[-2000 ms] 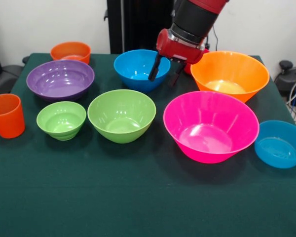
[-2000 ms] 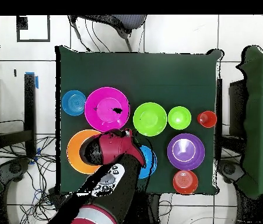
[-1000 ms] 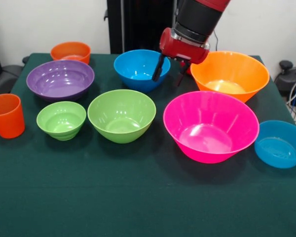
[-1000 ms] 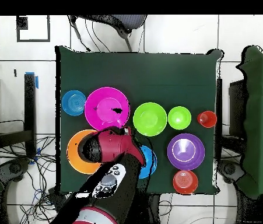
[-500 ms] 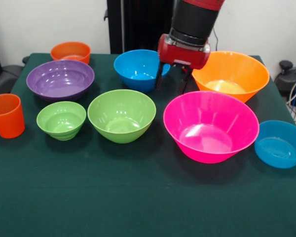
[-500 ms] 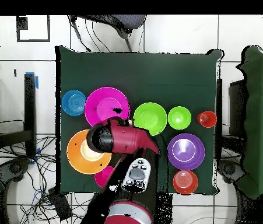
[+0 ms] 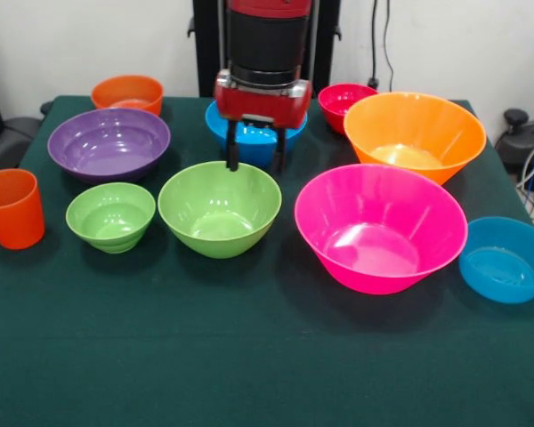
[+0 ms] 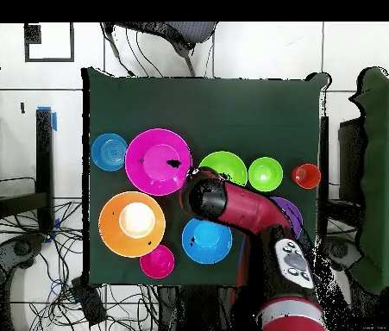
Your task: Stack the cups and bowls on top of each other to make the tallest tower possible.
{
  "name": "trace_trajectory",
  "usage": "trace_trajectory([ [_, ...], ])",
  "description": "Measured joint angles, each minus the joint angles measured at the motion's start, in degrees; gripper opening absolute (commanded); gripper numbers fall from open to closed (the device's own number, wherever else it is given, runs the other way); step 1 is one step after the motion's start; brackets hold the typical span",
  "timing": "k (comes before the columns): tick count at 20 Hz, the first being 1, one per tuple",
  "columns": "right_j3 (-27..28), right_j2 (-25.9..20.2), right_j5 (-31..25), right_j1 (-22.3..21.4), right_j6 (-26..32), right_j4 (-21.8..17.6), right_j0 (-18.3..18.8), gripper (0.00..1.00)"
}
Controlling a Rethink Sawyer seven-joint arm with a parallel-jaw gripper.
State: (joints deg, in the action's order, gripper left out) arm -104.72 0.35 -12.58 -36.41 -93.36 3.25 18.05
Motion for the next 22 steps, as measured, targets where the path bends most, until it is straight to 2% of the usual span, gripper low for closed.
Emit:
trace_trajectory([
  [5, -1.68, -3.69, 1.68, 0.21, 0.00, 0.00, 4.73, 1.00],
  [8, -3.18, -7.94, 2.76, 0.94, 0.00, 0.01, 8.49, 1.00],
  [11, -4.00, -10.27, 2.83, 1.35, 0.00, 0.01, 10.17, 1.00],
  [14, -5.70, -15.08, 2.83, 2.24, 0.00, 0.02, 12.96, 1.00],
  [22, -9.06, -23.95, 2.84, 3.87, -0.02, 0.26, 17.49, 1.00],
])
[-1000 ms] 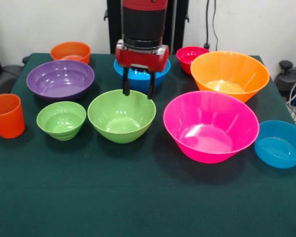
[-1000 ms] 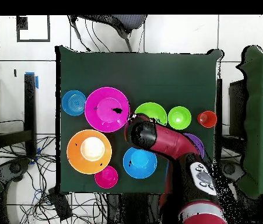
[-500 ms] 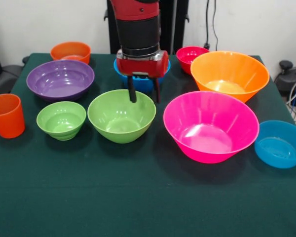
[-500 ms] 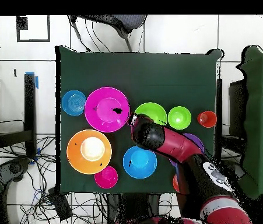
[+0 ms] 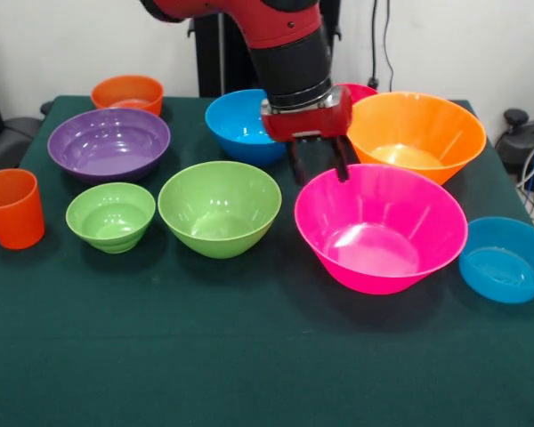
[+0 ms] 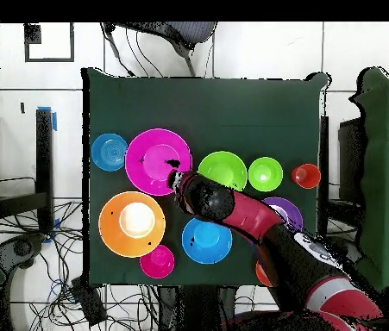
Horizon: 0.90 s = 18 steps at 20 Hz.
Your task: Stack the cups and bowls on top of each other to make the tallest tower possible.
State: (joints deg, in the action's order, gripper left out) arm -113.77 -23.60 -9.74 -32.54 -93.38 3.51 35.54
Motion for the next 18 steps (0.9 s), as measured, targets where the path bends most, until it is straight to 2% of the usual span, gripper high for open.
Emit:
trace_trajectory([
  [4, -1.55, -3.90, 0.00, 0.62, -0.79, 0.19, 1.47, 1.00],
  [18, -1.25, -1.82, 0.97, 4.44, -1.31, -1.04, -4.61, 1.00],
])
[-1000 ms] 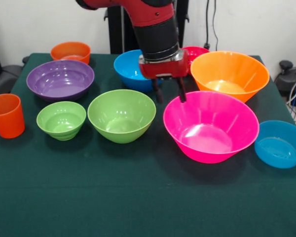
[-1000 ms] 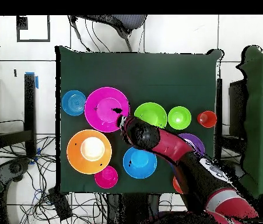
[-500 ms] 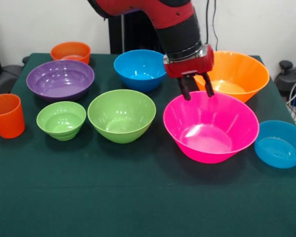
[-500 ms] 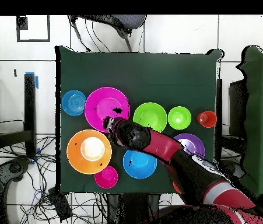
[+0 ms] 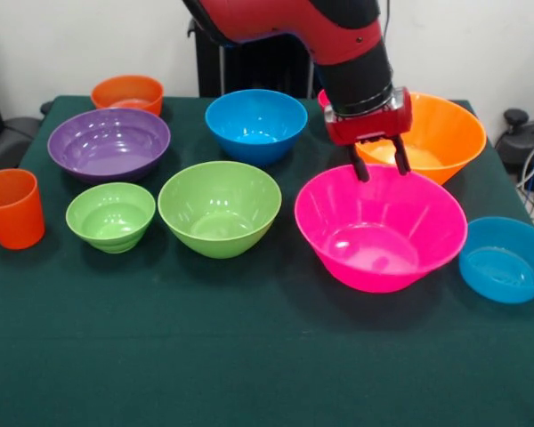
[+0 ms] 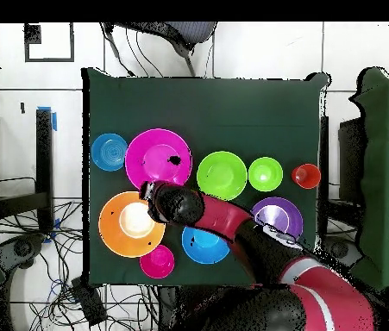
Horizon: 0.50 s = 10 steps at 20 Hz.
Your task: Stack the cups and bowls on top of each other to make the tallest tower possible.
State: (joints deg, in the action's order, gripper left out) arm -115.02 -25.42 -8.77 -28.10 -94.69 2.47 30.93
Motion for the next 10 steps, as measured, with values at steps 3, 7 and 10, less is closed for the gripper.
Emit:
trace_trajectory([
  [3, 0.47, 1.63, 0.88, 0.95, 0.00, -1.33, -1.49, 1.00],
  [7, 1.29, 3.66, 0.96, 1.44, 0.00, -3.12, -2.80, 1.00],
  [10, 1.81, 4.60, 0.94, 1.50, 0.00, -4.33, -3.10, 1.00],
])
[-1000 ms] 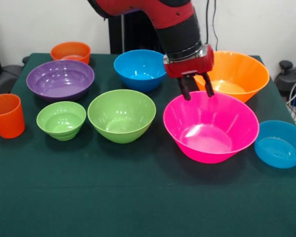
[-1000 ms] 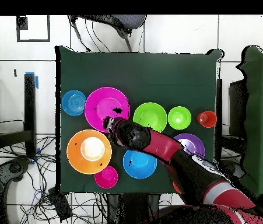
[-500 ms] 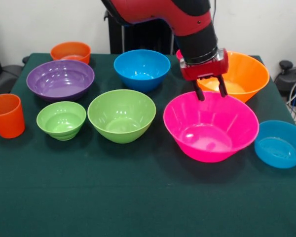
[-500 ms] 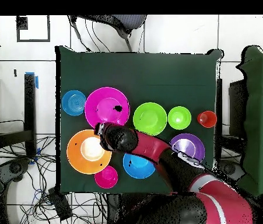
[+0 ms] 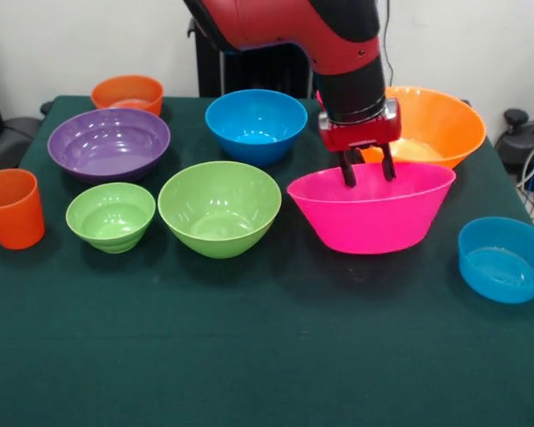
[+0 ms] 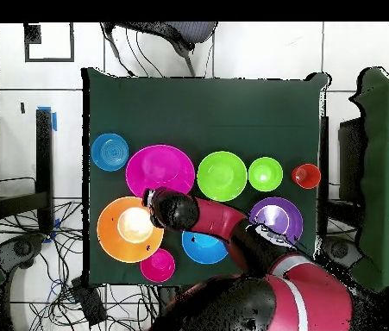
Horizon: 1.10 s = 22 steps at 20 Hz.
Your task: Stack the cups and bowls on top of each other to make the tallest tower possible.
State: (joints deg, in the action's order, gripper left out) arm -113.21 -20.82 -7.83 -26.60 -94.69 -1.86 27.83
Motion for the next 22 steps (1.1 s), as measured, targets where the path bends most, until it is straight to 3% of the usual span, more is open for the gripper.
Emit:
trace_trajectory([
  [13, 2.11, 1.03, -0.17, -0.73, 0.00, -2.88, 2.35, 1.00],
  [22, 2.07, 1.04, -6.99, -7.82, 0.00, -2.88, 3.58, 1.00],
])
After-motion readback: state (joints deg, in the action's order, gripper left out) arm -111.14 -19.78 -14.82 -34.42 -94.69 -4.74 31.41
